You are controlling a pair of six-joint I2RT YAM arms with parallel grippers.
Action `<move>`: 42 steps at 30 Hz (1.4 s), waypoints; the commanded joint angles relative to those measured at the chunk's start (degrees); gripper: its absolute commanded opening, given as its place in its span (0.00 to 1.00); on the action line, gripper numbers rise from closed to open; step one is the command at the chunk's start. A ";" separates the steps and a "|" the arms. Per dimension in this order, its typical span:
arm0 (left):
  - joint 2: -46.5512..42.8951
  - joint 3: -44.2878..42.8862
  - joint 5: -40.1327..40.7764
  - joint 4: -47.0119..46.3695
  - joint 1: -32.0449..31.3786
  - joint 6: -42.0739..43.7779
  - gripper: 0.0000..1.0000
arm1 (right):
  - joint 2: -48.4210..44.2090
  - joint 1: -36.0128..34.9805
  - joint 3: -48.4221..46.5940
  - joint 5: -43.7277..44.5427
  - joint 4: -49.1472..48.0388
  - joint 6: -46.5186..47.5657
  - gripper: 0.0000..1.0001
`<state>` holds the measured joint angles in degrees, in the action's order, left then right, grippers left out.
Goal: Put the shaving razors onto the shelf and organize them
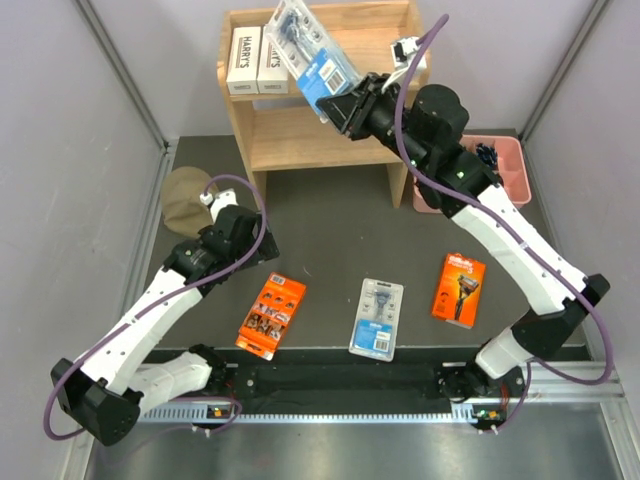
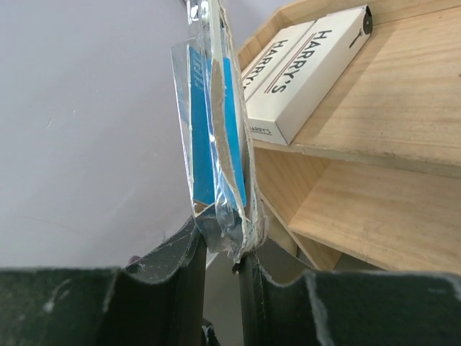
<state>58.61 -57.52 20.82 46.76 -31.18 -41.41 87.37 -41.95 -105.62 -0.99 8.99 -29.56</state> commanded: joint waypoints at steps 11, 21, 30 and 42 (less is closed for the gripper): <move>-0.51 1.27 -0.08 -1.50 -0.20 1.07 0.99 | 7.63 5.13 -7.05 -1.47 -7.50 -13.06 0.00; -1.13 1.79 0.28 -1.15 -0.20 1.59 0.99 | 10.62 6.18 -7.32 6.70 -10.13 -21.93 0.00; -1.39 1.71 0.63 -0.88 -0.20 2.03 0.99 | 14.14 6.80 -10.83 7.58 -6.82 -28.79 0.02; -2.80 1.62 1.24 0.34 -0.20 1.95 0.99 | 17.74 6.80 -14.25 5.92 -5.22 -35.47 0.09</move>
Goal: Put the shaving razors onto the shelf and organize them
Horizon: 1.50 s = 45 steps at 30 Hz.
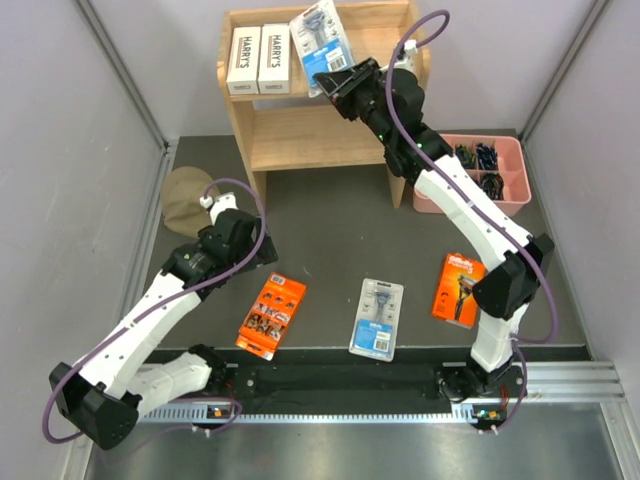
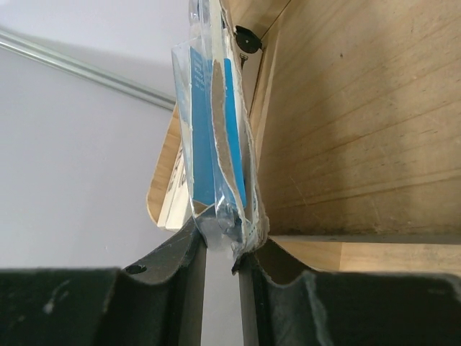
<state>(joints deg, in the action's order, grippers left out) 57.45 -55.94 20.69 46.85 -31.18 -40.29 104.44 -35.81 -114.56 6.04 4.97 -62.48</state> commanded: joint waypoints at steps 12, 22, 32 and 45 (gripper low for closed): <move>-2.96 0.83 1.90 0.70 -0.20 0.74 0.99 | 3.66 0.66 -8.75 -5.51 -0.93 -4.76 0.39; -3.40 1.63 1.46 0.61 -0.20 0.65 0.99 | 3.31 0.74 -6.90 -8.50 -2.86 -4.93 0.60; -3.49 2.33 1.02 0.52 -0.20 0.65 0.99 | 3.05 0.74 -5.06 -13.43 -4.18 -4.59 0.64; -3.40 2.59 0.58 0.70 -0.20 0.92 0.99 | 7.35 1.80 -9.88 -16.14 -0.76 -4.93 0.76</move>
<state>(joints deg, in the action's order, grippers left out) 54.98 -53.76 21.04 47.68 -31.18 -40.29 108.97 -35.66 -120.29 -8.01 4.36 -67.18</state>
